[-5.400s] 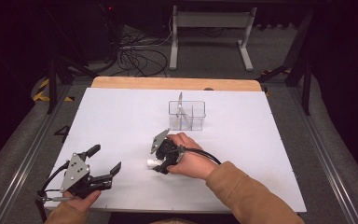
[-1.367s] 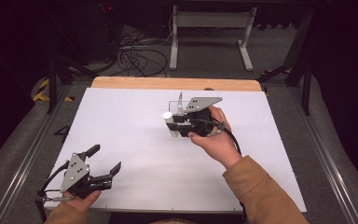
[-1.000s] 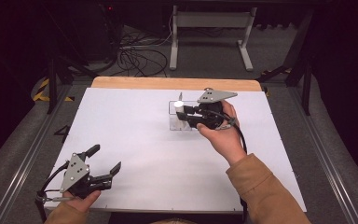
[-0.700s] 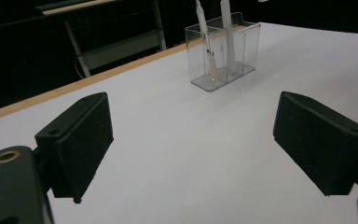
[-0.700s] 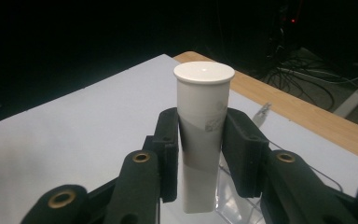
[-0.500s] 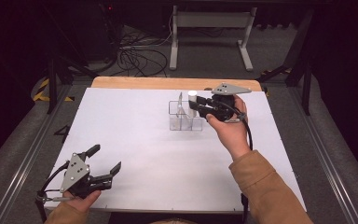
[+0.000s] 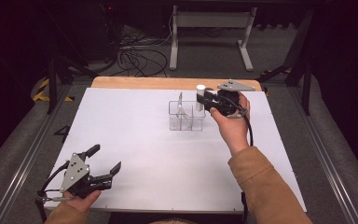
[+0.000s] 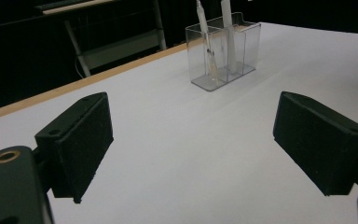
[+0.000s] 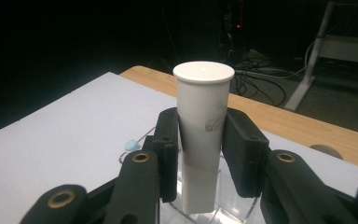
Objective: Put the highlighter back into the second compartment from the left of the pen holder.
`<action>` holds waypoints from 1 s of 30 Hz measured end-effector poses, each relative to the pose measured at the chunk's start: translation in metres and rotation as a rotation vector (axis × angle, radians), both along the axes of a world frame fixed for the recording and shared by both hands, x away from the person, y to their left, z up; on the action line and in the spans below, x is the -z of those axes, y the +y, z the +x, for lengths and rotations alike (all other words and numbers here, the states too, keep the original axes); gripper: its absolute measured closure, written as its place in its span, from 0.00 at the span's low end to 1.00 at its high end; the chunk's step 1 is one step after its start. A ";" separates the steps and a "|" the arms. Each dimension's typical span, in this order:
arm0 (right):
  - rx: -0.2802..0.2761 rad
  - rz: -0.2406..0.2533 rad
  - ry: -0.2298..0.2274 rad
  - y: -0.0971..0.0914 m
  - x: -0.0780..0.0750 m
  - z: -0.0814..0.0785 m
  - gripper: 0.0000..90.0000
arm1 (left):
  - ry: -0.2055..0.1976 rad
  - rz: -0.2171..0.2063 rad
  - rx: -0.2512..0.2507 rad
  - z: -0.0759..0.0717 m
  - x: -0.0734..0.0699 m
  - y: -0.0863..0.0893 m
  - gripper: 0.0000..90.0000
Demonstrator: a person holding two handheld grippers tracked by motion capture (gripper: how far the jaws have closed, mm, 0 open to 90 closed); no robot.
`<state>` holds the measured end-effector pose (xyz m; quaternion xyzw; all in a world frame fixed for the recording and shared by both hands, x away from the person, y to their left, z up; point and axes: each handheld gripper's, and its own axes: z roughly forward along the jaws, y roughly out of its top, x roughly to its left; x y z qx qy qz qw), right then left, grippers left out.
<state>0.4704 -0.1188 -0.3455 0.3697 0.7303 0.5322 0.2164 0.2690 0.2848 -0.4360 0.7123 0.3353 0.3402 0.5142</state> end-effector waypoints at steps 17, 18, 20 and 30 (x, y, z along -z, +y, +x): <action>0.046 0.000 0.026 -0.002 0.014 0.011 0.75 | 0.001 0.002 -0.001 0.000 0.000 0.000 0.14; 0.048 0.000 0.030 -0.002 0.015 0.012 0.75 | 0.002 0.004 -0.001 0.000 0.000 0.000 0.14; 0.047 0.000 0.039 -0.001 0.019 0.014 0.75 | 0.001 0.003 -0.001 0.000 0.000 0.000 0.14; 0.058 0.000 0.068 -0.001 0.032 0.021 0.75 | 0.003 0.004 -0.002 0.000 0.000 0.001 0.14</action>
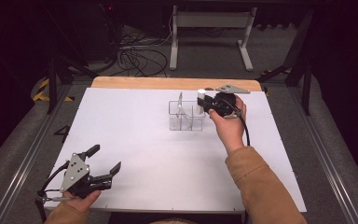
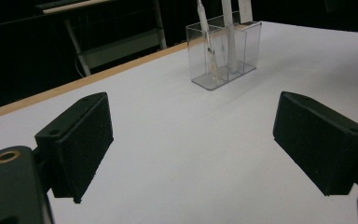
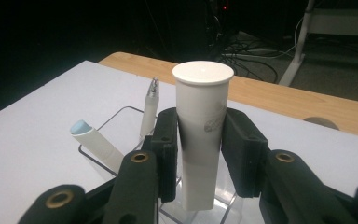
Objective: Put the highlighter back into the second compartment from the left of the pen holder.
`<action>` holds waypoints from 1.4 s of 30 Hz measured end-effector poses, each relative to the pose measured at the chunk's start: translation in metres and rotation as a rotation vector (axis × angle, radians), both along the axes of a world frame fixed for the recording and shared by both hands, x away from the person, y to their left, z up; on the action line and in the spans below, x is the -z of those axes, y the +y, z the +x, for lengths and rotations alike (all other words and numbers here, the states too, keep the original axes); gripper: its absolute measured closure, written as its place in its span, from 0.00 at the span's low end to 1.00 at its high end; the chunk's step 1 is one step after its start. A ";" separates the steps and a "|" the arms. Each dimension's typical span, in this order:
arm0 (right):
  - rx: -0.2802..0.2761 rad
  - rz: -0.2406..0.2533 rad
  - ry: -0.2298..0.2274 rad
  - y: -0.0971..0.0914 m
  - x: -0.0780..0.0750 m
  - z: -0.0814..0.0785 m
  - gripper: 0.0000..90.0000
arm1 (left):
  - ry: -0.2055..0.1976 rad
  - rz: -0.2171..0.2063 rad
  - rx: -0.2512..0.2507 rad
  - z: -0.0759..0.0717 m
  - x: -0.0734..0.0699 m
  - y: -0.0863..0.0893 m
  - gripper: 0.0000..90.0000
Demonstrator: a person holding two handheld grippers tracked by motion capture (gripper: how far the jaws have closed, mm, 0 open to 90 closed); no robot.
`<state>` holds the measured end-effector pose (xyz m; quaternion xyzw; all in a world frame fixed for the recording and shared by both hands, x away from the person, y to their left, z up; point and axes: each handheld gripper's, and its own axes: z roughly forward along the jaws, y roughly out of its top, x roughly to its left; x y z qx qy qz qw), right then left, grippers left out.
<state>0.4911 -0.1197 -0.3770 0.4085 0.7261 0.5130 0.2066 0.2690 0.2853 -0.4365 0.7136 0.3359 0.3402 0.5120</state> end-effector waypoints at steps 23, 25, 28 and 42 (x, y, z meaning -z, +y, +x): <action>0.018 -0.038 -0.057 0.001 0.009 0.000 0.44 | 0.005 -0.001 0.002 0.000 0.000 -0.001 0.14; 0.018 -0.040 -0.061 0.001 0.007 -0.003 0.42 | 0.005 -0.001 0.003 0.000 0.000 -0.001 0.14; 0.008 -0.040 -0.077 0.002 0.005 -0.006 0.41 | 0.004 -0.001 0.003 0.000 0.000 -0.001 0.14; -0.023 -0.036 -0.122 0.001 -0.006 -0.017 0.39 | 0.004 -0.004 0.004 0.000 0.000 0.000 0.14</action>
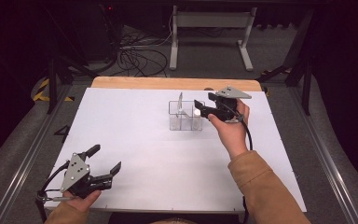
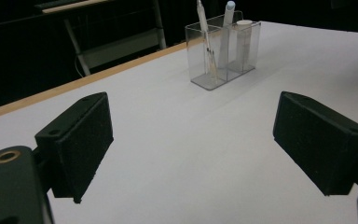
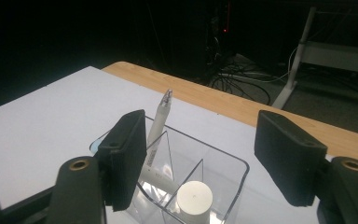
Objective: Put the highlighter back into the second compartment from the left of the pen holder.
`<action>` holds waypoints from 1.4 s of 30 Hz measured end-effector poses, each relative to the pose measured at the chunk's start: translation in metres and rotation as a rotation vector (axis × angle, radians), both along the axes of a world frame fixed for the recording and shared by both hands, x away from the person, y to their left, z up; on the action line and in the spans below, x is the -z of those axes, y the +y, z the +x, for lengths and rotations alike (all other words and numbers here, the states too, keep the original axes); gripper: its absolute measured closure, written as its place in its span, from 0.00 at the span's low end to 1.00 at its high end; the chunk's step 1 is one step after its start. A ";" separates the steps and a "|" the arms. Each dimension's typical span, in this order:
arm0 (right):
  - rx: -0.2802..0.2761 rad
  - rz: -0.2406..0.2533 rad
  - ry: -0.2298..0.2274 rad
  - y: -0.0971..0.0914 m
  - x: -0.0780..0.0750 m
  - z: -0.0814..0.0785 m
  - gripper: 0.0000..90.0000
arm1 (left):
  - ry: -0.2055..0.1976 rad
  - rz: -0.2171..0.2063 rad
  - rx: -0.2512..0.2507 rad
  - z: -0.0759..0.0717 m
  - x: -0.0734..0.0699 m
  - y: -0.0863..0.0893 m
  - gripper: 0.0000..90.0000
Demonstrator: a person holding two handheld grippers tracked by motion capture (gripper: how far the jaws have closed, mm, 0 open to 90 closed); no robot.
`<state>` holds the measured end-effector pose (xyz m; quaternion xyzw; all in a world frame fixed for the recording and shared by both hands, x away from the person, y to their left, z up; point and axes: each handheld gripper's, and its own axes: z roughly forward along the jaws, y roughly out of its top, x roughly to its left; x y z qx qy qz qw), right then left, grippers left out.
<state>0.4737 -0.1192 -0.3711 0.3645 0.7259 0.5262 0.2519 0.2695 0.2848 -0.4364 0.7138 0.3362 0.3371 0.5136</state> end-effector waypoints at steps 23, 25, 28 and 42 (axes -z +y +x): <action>-0.101 -0.009 -0.058 -0.015 -0.023 -0.038 0.35 | 0.002 -0.009 -0.005 -0.001 -0.001 0.001 0.14; -0.111 -0.010 -0.058 -0.016 -0.023 -0.040 0.34 | 0.002 -0.011 -0.004 -0.001 -0.001 0.002 0.14; -0.128 -0.029 -0.043 -0.018 -0.024 -0.044 0.31 | 0.002 -0.012 -0.004 -0.001 -0.001 0.002 0.14; -0.212 -0.055 -0.062 -0.039 -0.016 -0.072 0.28 | 0.004 -0.012 -0.009 -0.001 -0.003 0.005 0.14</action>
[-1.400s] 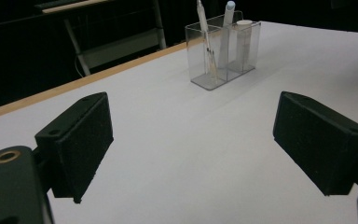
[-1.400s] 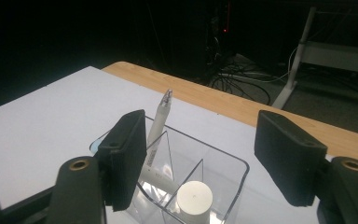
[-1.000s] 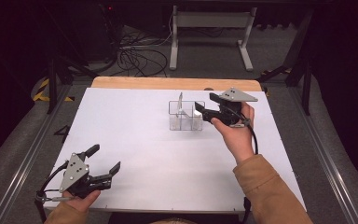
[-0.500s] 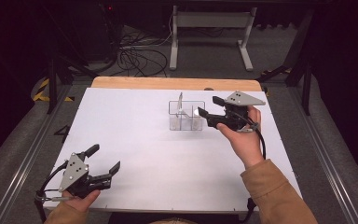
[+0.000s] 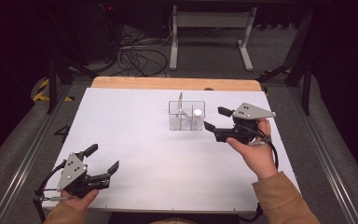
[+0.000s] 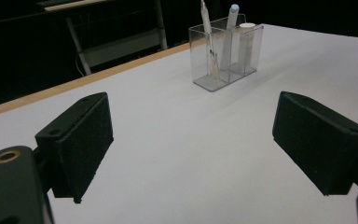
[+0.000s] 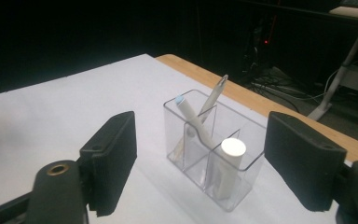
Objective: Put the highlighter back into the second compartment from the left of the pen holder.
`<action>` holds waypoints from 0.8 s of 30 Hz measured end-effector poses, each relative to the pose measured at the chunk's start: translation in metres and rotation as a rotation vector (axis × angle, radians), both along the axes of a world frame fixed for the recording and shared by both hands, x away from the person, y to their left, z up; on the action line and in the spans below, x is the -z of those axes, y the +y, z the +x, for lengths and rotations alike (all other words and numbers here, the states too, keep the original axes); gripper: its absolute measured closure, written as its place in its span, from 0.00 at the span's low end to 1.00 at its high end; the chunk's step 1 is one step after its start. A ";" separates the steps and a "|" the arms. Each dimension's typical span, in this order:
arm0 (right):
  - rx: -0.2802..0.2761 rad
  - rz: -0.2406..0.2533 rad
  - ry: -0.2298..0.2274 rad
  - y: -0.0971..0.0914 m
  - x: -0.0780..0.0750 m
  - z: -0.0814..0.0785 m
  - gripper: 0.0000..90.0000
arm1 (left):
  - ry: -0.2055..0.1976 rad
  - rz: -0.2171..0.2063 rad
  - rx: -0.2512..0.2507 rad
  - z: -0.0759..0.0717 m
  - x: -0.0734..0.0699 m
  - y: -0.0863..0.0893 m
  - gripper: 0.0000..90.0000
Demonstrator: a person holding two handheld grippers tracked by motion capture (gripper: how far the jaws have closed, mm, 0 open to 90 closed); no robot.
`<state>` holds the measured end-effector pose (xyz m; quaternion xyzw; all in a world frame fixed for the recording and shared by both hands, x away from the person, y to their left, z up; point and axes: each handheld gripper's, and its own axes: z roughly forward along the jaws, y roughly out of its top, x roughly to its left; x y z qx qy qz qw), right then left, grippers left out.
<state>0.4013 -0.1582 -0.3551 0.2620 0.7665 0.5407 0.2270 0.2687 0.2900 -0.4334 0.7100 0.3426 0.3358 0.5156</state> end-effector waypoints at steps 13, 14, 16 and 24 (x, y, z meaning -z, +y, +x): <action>-0.046 -0.028 0.021 -0.016 0.024 -0.022 0.27 | -0.002 0.004 -0.002 0.000 0.000 0.000 0.14; -0.050 -0.035 0.027 -0.017 0.027 -0.024 0.27 | -0.002 0.004 -0.002 0.000 0.000 0.000 0.14; -0.055 -0.051 0.021 -0.019 0.032 -0.027 0.26 | -0.002 0.003 -0.002 0.000 0.000 0.000 0.14; -0.078 -0.047 0.051 -0.025 0.050 -0.039 0.26 | 0.000 0.004 -0.001 -0.001 0.000 0.000 0.14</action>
